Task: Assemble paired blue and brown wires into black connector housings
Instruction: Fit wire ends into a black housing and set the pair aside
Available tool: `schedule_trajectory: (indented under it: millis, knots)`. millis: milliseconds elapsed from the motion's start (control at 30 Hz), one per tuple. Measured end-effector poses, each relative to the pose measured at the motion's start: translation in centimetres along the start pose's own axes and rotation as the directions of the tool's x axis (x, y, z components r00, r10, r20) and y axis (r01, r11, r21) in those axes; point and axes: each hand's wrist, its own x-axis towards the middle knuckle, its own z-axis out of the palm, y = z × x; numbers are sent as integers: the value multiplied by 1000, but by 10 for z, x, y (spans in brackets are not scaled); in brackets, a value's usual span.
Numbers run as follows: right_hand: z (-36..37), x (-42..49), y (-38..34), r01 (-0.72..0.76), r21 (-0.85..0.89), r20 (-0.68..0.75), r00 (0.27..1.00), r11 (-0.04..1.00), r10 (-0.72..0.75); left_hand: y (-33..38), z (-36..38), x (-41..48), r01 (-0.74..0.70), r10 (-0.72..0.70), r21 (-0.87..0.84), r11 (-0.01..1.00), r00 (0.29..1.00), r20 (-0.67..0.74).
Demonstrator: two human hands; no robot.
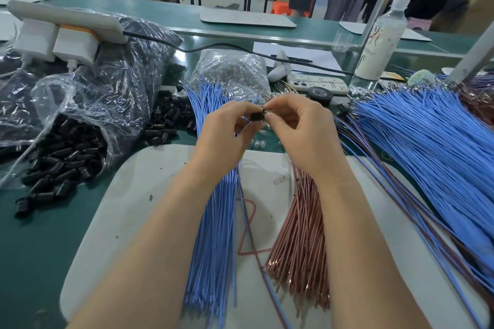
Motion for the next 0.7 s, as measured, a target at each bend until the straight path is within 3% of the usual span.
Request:
schedule_trajectory:
  millis: [333,467,700]
  knots:
    - [4,-2,-5,48,-56,-33,998,997,-50,-3,6,-2,19,-18,49,999,1000,-10]
    - [1,-2,-6,66,-54,-132,989,996,-72,-8,7,-1,96,-101,123,988,994,33]
    - [-1,1,2,-79,67,-78,993,995,84,-6,5,-2,110,-108,-150,982,994,24]
